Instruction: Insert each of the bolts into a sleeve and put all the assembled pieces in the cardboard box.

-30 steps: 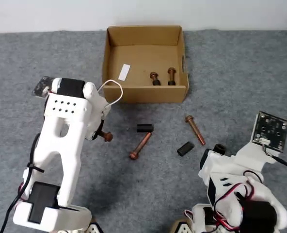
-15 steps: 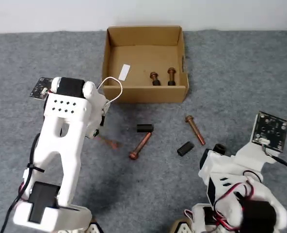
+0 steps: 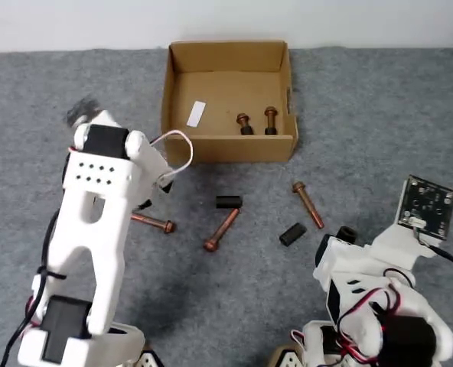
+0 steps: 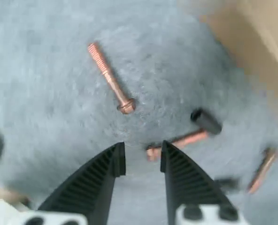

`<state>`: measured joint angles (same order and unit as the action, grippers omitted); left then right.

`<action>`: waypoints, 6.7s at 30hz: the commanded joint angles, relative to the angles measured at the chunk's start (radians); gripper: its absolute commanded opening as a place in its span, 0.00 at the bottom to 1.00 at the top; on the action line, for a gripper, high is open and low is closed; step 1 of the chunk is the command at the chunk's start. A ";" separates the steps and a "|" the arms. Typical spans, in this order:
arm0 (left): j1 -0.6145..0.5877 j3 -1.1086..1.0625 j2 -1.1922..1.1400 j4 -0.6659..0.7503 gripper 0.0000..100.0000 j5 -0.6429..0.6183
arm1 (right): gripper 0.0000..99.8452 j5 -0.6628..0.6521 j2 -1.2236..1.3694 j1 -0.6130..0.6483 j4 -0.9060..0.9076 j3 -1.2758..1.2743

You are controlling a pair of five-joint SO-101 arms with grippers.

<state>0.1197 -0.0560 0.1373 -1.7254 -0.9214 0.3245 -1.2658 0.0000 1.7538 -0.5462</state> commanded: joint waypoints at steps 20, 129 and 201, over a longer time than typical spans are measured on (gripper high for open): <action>-0.127 -0.274 0.115 0.203 0.13 2.042 | 0.01 0.006 -0.002 -0.007 0.028 0.005; 0.193 -0.742 1.452 0.512 0.00 0.546 | 0.01 -0.146 -0.361 0.295 -0.332 -0.374; 0.586 -1.259 1.669 0.597 0.18 0.505 | 0.01 -0.411 -0.361 0.822 -0.654 -0.597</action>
<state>0.7089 -1.3265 1.8082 -1.1178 -0.4381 -0.0760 -1.6080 0.8193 1.1278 -1.1922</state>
